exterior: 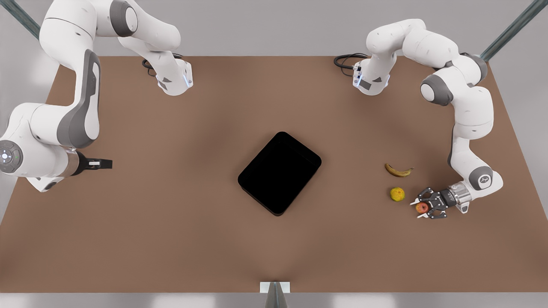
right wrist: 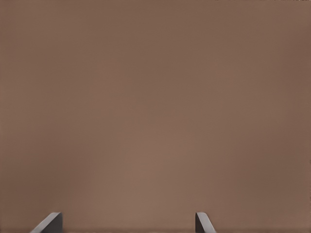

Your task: Place the storage box in the middle with the right arm, and place the apple in the storage box with the left arm

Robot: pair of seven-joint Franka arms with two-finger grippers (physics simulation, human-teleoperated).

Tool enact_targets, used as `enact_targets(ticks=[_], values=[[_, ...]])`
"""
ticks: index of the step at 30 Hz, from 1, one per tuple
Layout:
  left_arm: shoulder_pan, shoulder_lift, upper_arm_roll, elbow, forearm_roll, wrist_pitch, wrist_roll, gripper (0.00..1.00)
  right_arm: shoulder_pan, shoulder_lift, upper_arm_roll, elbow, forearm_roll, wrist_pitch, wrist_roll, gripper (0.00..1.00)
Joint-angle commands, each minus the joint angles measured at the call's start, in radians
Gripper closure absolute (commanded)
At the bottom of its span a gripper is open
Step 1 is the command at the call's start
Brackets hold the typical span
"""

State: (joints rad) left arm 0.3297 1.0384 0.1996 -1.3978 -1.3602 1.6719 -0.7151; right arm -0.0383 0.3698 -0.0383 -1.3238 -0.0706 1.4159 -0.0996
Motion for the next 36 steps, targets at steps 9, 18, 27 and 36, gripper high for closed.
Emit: enact_targets(ticks=[9, 18, 27, 36], values=[[-0.190, -0.346, -0.002, -0.125, 0.185, 0.109, -0.225, 0.54, 0.000, -0.002, -0.002, 0.000, 0.000, 0.000, -0.002, 0.00], [-0.452, -0.641, -0.352, -0.429, 0.334, 0.779, -0.952, 0.53, -0.003, -0.003, -0.003, 0.018, 0.002, -0.002, -0.002, 0.00], [-0.819, -0.598, -0.344, -0.368, 0.731, 0.922, -1.646, 0.53, -0.005, -0.002, -0.003, 0.017, 0.002, -0.002, -0.005, 0.00], [-0.856, -0.566, -0.344, -0.342, 0.839, 0.916, -1.672, 0.00, -0.005, -0.002, -0.005, 0.017, 0.002, -0.002, -0.005, 0.00]])
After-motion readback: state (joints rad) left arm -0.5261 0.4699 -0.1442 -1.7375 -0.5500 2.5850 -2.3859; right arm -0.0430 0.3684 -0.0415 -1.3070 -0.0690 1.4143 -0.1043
